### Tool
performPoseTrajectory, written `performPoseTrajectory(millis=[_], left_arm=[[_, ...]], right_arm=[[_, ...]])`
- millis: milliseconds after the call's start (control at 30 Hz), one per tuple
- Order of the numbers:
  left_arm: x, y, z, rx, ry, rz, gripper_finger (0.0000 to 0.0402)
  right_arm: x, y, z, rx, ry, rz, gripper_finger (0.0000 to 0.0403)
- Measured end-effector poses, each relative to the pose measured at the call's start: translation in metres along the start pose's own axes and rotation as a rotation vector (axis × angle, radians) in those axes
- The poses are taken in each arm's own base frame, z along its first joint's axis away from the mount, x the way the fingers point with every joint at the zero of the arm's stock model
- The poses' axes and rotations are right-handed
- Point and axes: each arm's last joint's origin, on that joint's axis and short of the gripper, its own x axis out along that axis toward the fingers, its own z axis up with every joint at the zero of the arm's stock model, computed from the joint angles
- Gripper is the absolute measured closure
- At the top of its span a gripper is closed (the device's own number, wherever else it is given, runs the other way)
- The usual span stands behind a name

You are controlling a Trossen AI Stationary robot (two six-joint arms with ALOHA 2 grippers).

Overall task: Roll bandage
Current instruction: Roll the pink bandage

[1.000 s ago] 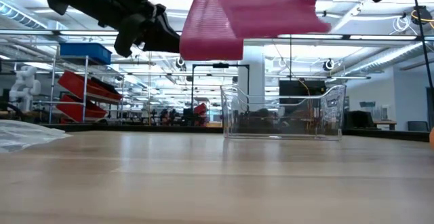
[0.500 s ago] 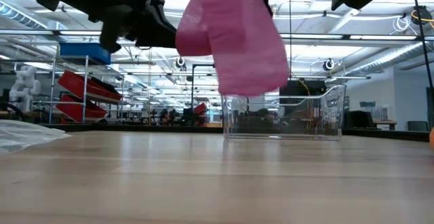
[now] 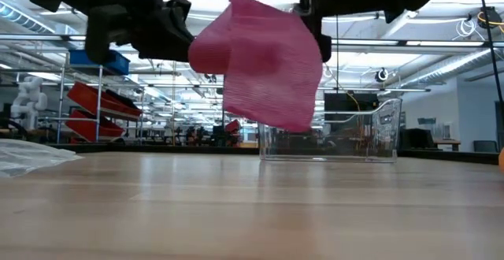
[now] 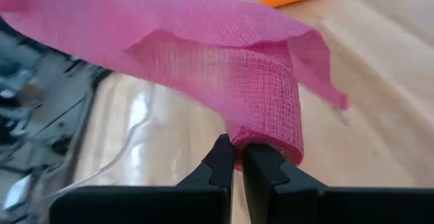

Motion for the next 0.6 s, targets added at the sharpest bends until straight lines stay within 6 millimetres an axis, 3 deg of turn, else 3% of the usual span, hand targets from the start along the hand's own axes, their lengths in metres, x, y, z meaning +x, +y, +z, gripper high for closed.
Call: performPoseTrajectory(millis=[167,333,600], left_arm=[[-0.001,-0.005,0.003,0.003,-0.070,-0.130,0.0385],[-0.002,-0.009,0.005,0.007,-0.102,-0.180,0.0385],[-0.004,-0.014,0.008,0.013,-0.153,-0.273,0.0385]], right_arm=[[-0.004,-0.009,0.007,0.034,0.175,0.047,0.0254],[-0.006,-0.015,0.013,0.066,0.163,0.024,0.0256],[-0.008,-0.021,0.003,0.006,0.341,0.027,0.0256]])
